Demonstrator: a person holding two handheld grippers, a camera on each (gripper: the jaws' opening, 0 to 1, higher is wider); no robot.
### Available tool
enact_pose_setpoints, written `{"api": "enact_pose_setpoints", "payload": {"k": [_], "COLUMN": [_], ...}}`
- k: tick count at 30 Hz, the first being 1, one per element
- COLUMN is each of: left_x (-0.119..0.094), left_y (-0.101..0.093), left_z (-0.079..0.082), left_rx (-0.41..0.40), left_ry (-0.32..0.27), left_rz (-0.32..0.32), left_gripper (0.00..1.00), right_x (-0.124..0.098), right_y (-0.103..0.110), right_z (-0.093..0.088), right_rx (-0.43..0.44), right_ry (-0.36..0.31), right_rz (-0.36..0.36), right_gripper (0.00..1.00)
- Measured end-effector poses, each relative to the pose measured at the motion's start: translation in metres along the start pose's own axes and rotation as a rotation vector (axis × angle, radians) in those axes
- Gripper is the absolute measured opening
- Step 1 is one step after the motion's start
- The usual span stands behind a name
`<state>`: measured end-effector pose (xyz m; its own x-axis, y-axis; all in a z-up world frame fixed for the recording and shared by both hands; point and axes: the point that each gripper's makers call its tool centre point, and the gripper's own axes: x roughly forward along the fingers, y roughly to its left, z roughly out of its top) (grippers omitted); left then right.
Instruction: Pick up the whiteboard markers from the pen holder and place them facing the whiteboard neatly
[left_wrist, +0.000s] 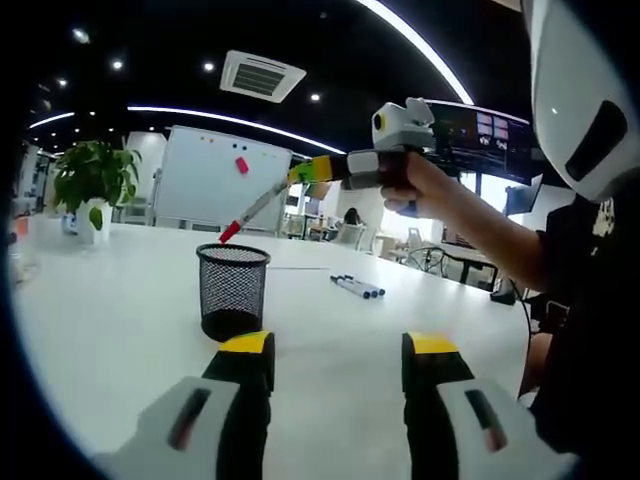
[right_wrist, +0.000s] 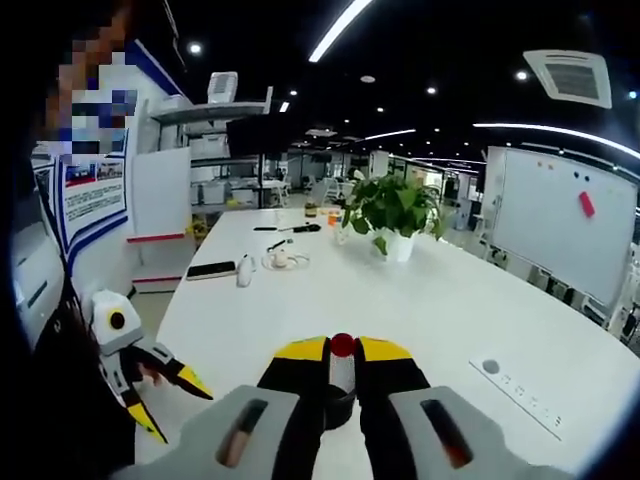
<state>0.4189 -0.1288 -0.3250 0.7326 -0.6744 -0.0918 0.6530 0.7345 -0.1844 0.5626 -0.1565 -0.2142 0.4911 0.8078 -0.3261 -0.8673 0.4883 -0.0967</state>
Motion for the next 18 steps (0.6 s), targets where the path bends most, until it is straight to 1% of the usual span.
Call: {"api": "enact_pose_setpoints", "payload": {"k": [2,7,12,18], "left_x": [0.000,0.001,0.001,0.002], "left_y": [0.000,0.000,0.001,-0.002], "left_z": [0.000,-0.002,-0.002,-0.001], "left_rx": [-0.001,-0.002,-0.006,-0.004], "left_ry": [-0.001,0.006,0.005,0.004], "left_rz": [-0.001,-0.001,-0.002,-0.012], "left_gripper": [0.52,0.52,0.52,0.52], "right_x": [0.000,-0.002,-0.006,-0.009], "right_y": [0.001,-0.003,-0.008,-0.011], "right_z": [-0.001,0.004,0.001,0.000], "right_rx": [-0.007,0.000,-0.007,-0.001], "right_ry": [-0.001,-0.021,-0.009,-0.011], "right_rz": [-0.003,-0.016,-0.041,-0.056], "right_gripper": [0.13,0.13,0.13,0.13]}}
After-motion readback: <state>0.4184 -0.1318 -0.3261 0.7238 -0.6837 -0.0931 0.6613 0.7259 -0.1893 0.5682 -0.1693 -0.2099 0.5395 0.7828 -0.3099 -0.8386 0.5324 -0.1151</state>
